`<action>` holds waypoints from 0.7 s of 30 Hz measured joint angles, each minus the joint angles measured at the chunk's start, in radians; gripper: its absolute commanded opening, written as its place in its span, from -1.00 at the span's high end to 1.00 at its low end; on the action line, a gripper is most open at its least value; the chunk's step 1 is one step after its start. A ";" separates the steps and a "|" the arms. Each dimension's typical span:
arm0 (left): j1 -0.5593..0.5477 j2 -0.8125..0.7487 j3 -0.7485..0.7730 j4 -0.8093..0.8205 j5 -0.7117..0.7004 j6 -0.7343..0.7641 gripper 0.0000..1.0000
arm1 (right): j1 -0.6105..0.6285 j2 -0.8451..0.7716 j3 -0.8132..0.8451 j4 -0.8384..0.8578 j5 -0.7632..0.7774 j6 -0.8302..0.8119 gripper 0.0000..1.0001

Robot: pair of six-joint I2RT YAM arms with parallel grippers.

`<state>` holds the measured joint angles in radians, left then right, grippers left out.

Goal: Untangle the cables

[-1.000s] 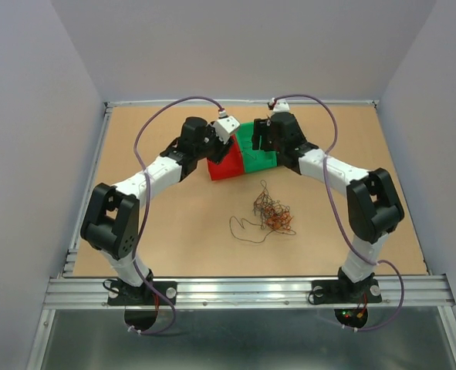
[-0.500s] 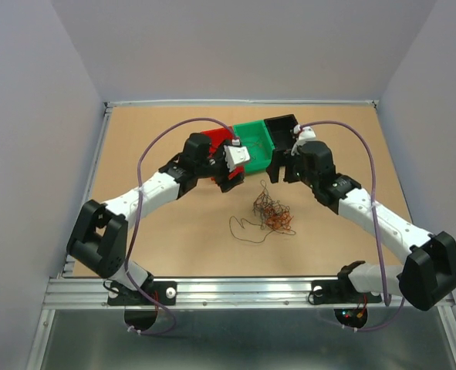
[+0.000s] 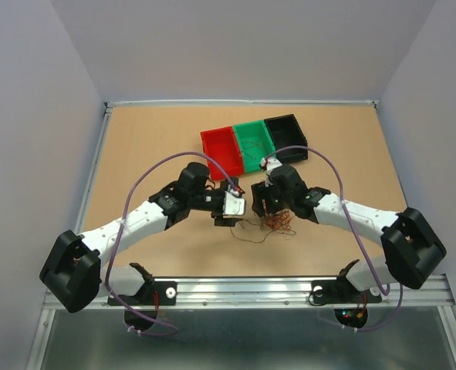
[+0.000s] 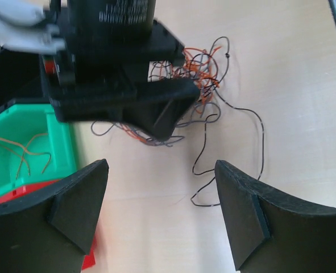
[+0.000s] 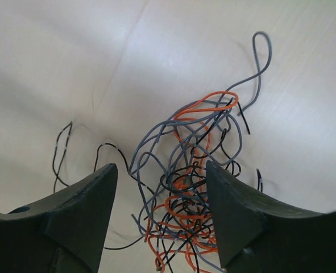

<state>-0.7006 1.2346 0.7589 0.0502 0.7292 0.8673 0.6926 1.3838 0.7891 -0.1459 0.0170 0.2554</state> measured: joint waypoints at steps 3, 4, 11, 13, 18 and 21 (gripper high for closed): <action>-0.040 -0.002 -0.013 -0.003 -0.008 0.026 -0.74 | 0.015 0.061 0.000 -0.003 0.002 -0.003 -0.02; -0.049 -0.002 -0.018 -0.003 -0.016 0.031 -0.72 | 0.016 0.077 0.000 -0.003 0.004 -0.002 0.19; -0.146 -0.004 -0.098 0.034 -0.088 0.053 -0.62 | 0.023 0.118 0.001 -0.015 0.030 -0.002 0.99; -0.157 -0.004 -0.113 0.045 -0.103 0.054 -0.56 | 0.023 0.098 0.000 -0.019 0.037 -0.001 0.99; -0.187 -0.003 -0.147 0.120 -0.141 0.051 -0.48 | 0.023 -0.097 -0.034 0.016 0.048 0.008 0.99; -0.203 0.011 -0.154 0.159 -0.149 0.050 -0.48 | 0.023 -0.214 -0.053 0.053 0.054 0.018 0.99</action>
<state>-0.9031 1.2453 0.6052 0.2089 0.5800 0.9169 0.7155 1.1702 0.7357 -0.0925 0.0708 0.2737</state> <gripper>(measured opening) 0.741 0.032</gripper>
